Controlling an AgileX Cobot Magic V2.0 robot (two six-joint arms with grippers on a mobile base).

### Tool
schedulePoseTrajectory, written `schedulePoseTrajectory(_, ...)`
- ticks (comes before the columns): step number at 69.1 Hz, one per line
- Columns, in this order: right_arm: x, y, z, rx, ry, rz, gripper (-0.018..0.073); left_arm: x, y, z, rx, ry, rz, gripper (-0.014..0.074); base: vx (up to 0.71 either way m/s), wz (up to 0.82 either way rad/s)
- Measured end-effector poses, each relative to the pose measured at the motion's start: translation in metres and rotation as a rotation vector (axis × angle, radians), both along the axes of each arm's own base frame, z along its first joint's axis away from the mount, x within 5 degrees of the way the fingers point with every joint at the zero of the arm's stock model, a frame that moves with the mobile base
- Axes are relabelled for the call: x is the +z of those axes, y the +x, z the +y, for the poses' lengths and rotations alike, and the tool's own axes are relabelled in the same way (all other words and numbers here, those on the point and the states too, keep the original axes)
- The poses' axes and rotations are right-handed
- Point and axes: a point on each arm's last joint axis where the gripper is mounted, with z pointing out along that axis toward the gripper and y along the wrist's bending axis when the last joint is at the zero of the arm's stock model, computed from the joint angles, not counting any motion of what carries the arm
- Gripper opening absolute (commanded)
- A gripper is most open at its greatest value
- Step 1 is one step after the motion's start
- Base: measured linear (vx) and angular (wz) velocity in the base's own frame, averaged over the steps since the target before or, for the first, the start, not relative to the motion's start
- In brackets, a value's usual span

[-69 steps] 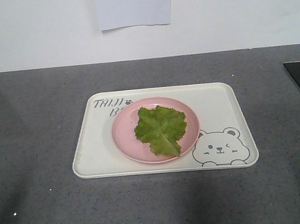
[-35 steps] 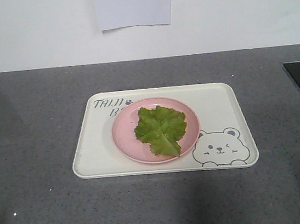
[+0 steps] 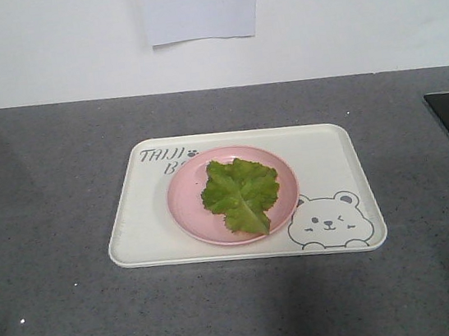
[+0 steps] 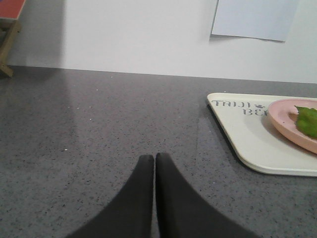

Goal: Transfer vegetables to tray and serve

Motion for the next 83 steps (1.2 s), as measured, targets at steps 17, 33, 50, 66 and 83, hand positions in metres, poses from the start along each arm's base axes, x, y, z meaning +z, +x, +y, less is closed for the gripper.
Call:
schedulePoseTrajectory(17, 0.0, 0.0, 0.0, 0.0, 0.0, 0.0, -0.0006, 0.0008, 0.0001, 0.0003, 0.005, -0.015, -0.008, -0.0007, 0.0, 0.0)
schedulePoseTrajectory(33, 0.0, 0.0, 0.0, 0.0, 0.0, 0.0, -0.0006, 0.0008, 0.0001, 0.0003, 0.005, -0.018, -0.008, -0.0007, 0.0, 0.0)
schedulePoseTrajectory(50, 0.0, 0.0, 0.0, 0.0, 0.0, 0.0, -0.0006, 0.0008, 0.0001, 0.0003, 0.005, -0.018, -0.008, -0.0007, 0.0, 0.0)
schedulePoseTrajectory(66, 0.0, 0.0, 0.0, 0.0, 0.0, 0.0, -0.0006, 0.0008, 0.0001, 0.0003, 0.005, -0.018, -0.008, -0.0007, 0.0, 0.0)
schedulePoseTrajectory(83, 0.0, 0.0, 0.0, 0.0, 0.0, 0.0, -0.0006, 0.0008, 0.0001, 0.0003, 0.005, -0.018, -0.008, -0.0007, 0.0, 0.0)
